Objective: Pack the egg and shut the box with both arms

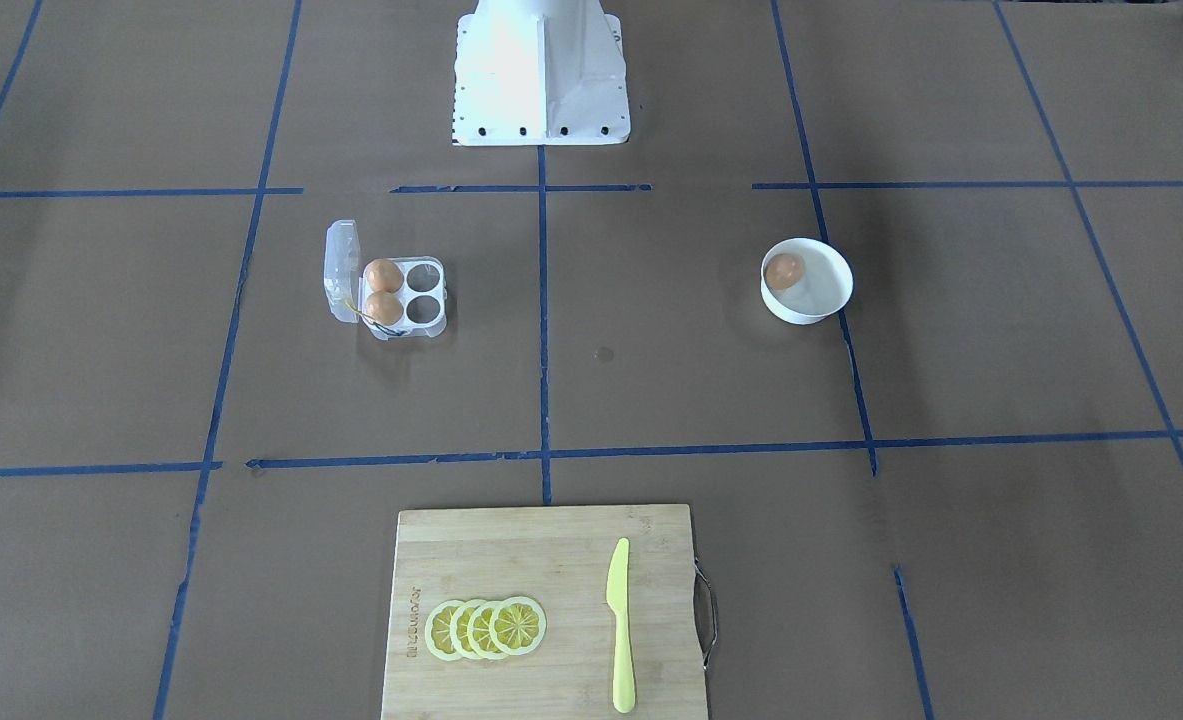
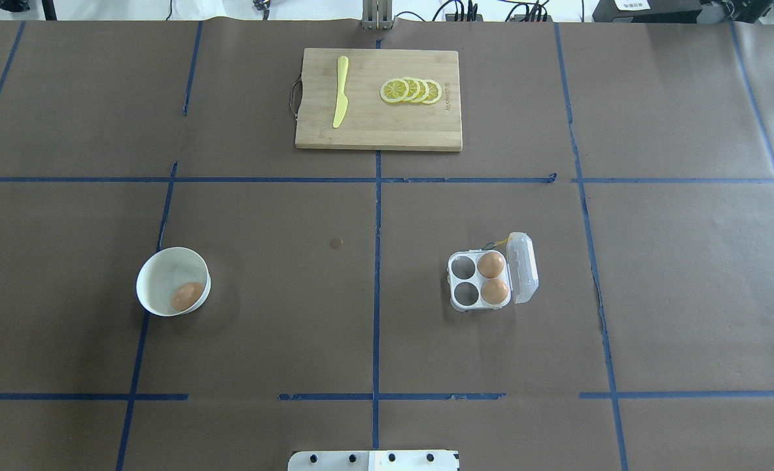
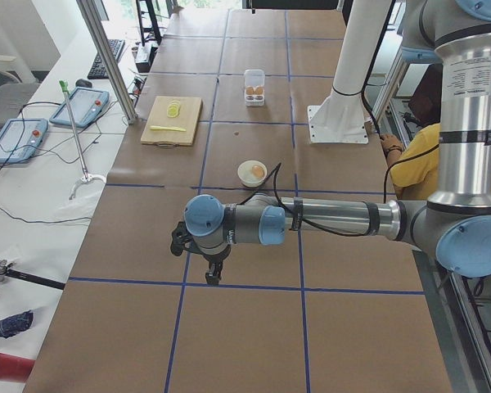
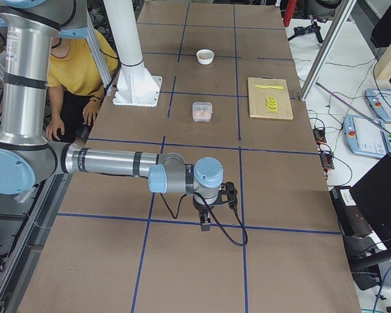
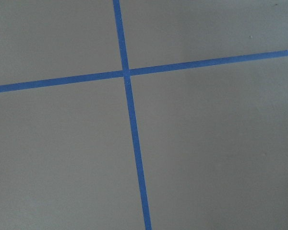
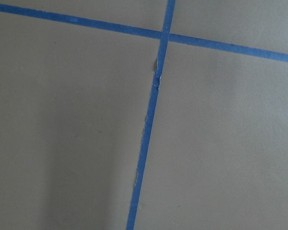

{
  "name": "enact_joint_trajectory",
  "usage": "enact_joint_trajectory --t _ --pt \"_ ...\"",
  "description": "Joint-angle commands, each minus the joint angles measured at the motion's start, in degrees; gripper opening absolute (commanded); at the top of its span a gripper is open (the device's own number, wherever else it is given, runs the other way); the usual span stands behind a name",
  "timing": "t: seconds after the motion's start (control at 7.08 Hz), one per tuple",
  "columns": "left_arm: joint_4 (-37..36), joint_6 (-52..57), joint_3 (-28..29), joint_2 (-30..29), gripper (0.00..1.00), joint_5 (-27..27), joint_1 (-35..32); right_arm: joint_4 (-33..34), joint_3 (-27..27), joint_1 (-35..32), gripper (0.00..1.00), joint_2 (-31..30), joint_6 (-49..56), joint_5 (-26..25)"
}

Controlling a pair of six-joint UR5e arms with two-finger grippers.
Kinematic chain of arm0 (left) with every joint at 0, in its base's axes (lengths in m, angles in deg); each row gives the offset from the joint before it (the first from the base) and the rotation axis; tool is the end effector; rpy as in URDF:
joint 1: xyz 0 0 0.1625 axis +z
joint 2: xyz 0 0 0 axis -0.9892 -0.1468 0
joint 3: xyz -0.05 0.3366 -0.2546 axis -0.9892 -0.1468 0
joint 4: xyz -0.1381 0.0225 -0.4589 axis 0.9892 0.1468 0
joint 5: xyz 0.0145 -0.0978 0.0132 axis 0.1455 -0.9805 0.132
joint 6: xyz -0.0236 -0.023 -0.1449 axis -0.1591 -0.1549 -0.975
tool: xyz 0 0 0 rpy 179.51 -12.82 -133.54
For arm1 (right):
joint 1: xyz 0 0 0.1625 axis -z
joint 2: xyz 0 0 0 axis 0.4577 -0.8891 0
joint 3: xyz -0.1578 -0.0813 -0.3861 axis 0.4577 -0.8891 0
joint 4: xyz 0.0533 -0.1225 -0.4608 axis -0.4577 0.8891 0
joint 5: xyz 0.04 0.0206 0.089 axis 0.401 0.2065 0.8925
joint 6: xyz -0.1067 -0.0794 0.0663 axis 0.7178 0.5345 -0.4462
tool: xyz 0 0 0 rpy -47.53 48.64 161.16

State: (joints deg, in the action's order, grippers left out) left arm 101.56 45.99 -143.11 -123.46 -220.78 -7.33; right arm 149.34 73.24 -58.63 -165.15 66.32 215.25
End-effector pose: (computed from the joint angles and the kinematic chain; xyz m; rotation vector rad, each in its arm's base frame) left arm -0.0072 -0.5367 0.6641 0.0575 0.8919 0.1417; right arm -0.0047 -0.4919 0.7093 0.0386 -0.7629 -0.1659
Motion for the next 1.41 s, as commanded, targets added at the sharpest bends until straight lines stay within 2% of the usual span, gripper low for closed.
enact_joint_trajectory --t 0.0,0.56,0.85,1.27 --pt "0.00 0.31 -0.33 0.09 1.00 0.09 0.03 -0.09 0.26 0.00 1.00 0.00 0.02 0.00" --pt "2.27 0.57 -1.21 -0.44 1.00 -0.44 0.03 -0.09 1.23 0.00 1.00 1.31 -0.77 -0.17" --pt "5.18 -0.13 -1.20 -0.53 1.00 -0.70 0.12 -0.09 4.64 0.00 1.00 1.76 -0.86 -0.18" --pt "5.19 -1.71 -0.43 -4.11 1.00 -0.18 0.12 0.00 6.24 0.00 1.00 1.75 -0.95 -0.26"
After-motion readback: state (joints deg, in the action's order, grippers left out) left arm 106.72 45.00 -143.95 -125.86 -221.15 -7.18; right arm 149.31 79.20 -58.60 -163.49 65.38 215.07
